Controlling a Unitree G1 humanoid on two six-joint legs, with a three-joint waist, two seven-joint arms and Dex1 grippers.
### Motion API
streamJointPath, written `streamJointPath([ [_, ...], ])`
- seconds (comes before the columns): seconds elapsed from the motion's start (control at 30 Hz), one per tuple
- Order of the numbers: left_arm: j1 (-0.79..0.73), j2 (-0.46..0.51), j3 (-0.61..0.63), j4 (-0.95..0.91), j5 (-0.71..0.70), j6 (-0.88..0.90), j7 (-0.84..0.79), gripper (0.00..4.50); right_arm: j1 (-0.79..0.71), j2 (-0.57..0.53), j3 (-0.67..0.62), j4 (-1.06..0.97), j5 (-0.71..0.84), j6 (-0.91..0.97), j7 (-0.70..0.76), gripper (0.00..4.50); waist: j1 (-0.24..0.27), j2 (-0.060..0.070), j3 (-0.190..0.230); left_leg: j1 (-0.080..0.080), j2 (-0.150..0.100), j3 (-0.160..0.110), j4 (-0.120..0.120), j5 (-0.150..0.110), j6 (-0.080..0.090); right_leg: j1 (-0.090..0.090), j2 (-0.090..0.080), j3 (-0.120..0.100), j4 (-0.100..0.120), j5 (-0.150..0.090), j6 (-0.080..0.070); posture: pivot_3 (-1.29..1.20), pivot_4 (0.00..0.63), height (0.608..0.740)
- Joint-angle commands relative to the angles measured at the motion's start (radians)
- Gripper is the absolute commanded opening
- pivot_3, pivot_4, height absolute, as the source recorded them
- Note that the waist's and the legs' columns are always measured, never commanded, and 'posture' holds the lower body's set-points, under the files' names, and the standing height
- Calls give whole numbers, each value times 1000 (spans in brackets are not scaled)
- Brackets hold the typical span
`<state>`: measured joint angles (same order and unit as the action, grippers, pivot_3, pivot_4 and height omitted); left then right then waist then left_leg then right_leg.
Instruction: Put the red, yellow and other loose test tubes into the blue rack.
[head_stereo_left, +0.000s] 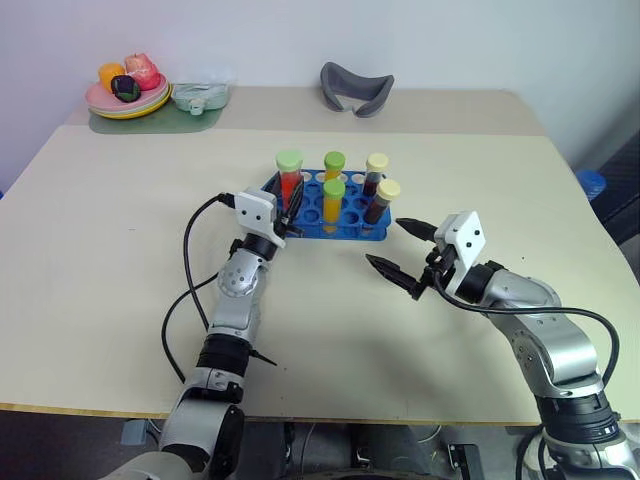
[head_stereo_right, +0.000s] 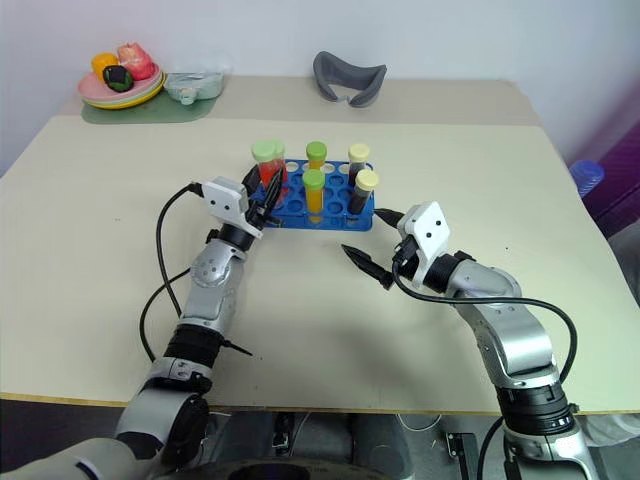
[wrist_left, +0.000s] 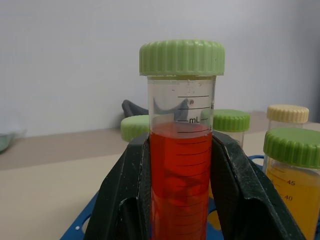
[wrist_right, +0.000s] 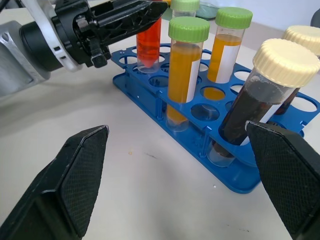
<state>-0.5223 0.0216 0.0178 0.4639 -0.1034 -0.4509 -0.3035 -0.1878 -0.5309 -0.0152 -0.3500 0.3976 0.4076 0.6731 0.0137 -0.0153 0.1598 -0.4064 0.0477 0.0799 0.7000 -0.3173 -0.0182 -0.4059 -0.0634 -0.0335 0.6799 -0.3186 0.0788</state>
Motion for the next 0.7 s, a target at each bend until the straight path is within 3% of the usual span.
streamJointPath([
  [0.03, -17, -10, 1, 10, -31, -24, -27, 1389, 5, 0, -18, -49, 17, 2, -3, 4500, 0, 0, 0, 0, 0, 0, 0, 0, 0, 0, 0, 0, 0, 0, 0, 0, 150, 735],
  [0.7, 28, 25, 10, -36, -17, -17, -17, 1389, 13, -7, -16, -54, 16, 13, 4, 4500, -1, 0, 0, 0, 0, 0, 0, 0, 0, 0, 0, 0, 0, 0, 0, 0, 150, 735],
])
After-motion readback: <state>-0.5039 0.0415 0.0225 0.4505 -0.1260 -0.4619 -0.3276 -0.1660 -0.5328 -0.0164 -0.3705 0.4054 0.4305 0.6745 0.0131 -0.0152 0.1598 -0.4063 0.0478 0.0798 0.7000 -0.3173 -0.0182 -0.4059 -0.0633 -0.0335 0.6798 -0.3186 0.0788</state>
